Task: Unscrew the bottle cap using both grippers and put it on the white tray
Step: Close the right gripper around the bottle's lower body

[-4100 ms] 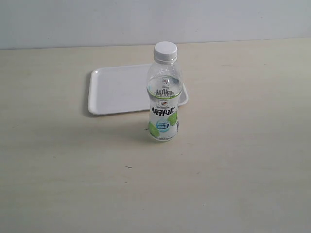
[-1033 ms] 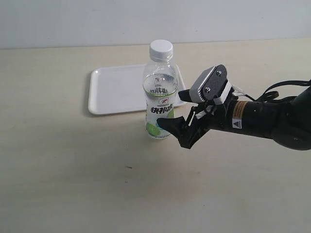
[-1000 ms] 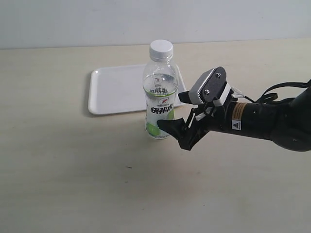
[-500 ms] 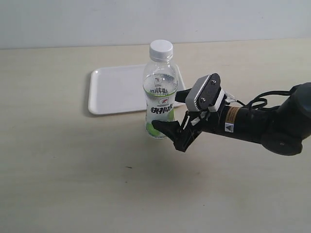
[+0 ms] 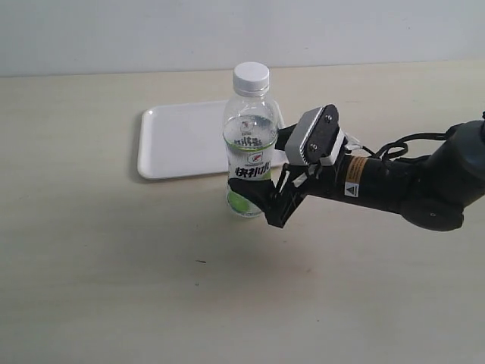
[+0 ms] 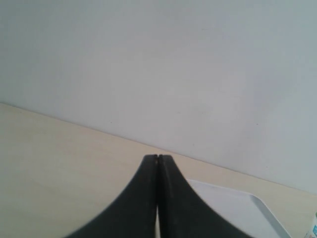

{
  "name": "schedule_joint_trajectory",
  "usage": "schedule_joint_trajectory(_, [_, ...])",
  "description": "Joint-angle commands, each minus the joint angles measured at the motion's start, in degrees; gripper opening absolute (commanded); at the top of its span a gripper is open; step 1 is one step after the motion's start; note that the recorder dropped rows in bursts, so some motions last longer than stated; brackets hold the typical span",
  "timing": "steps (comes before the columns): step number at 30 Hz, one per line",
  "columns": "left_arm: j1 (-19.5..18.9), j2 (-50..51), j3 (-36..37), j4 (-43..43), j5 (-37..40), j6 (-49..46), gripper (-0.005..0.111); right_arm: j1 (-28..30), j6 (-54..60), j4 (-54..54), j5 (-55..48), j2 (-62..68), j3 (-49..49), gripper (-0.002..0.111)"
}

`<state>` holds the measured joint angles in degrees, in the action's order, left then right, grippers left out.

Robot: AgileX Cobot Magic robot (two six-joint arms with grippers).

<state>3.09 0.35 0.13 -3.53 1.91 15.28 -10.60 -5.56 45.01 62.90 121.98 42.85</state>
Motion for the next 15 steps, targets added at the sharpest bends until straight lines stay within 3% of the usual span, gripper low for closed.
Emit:
schedule_joint_trajectory(1, [0.35, -0.35, -0.13, -0.06, -0.03, -0.29, 0.000, -0.13, -3.08, 2.17, 0.62, 0.04, 1.83, 0.084])
schedule_joint_trajectory(15, [0.35, -0.35, -0.13, -0.06, -0.03, -0.29, 0.000, -0.13, -2.16, 2.13, 2.00, 3.72, 2.21, 0.084])
